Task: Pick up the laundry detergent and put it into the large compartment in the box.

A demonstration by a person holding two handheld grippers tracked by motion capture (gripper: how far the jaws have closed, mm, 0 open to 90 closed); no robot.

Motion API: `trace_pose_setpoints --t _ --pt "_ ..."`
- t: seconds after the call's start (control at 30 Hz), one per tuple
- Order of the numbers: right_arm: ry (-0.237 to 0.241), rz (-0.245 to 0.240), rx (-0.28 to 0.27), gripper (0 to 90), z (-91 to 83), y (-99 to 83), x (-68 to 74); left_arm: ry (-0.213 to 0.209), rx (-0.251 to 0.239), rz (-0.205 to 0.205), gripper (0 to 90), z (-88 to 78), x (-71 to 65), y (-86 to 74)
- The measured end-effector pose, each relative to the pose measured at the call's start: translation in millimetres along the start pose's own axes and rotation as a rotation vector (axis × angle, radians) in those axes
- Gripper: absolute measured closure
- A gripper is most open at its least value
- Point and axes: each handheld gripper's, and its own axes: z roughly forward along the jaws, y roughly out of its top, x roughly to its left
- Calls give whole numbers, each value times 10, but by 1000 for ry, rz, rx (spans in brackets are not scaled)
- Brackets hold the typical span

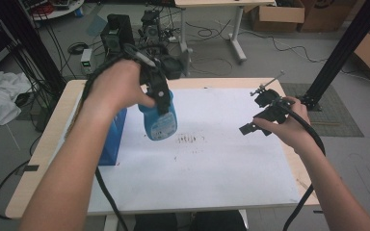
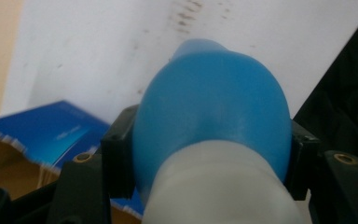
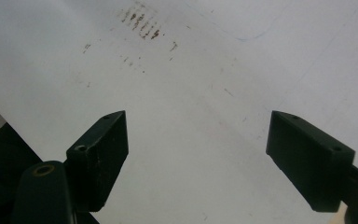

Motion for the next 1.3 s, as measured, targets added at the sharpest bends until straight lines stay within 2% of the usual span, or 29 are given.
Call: trace_pose_setpoints --t 0.03,0.07,0.1,0.13,0.17,0.27,0.37,0.4,0.43,0.5,0.63,0.67,0.77,0.8,0.83,0.93,1.03,1.17,1.3 --pt "1 1 0 208 -5 1 -2 8 -8 -27 379 -66 45 -35" --pt "-2 -3 1 208 -10 3 -11 9 -17 -100 379 -171 133 -101" --pt "-5 -2 2 208 -13 5 -14 14 -25 -145 379 -226 185 -143" --pt "-3 -2 5 208 -13 5 -18 14 -25 -145 379 -226 185 -143" --pt "-2 5 11 209 -12 7 -16 6 -34 -254 379 -315 310 -238" --pt "-13 3 30 208 -16 15 -31 18 -38 -400 379 -418 474 -379" --pt "-19 -2 40 208 -35 30 -33 54 -53 -508 379 -503 591 -516" --pt "-19 -2 40 208 -35 30 -33 54 -53 -508 379 -503 591 -516" --pt "-19 -3 37 209 -45 35 -31 65 -62 -555 379 -537 650 -593" --pt "-23 -8 32 209 -75 44 -34 71 -75 -629 379 -587 750 -731" --pt "-25 -1 33 208 -96 43 -46 71 -81 -742 379 -615 883 -939" --pt "-25 -1 33 208 -96 43 -46 71 -81 -742 379 -615 883 -939" --pt "-21 1 28 209 -106 35 -57 88 -61 -819 380 -598 988 -1095" --pt "-21 1 28 209 -106 35 -57 88 -61 -819 380 -598 988 -1095" --pt "-23 3 29 209 -113 30 -57 105 -54 -862 380 -586 1034 -1165" --pt "-24 3 28 209 -119 26 -63 115 -44 -886 380 -570 1079 -1230" --pt "-27 7 27 209 -130 16 -78 113 -46 -935 380 -530 1139 -1332" --pt "-28 5 26 209 -131 15 -83 92 -49 -955 380 -462 1177 -1384" --pt "-27 6 29 209 -123 14 -86 101 -43 -955 380 -372 1196 -1389"
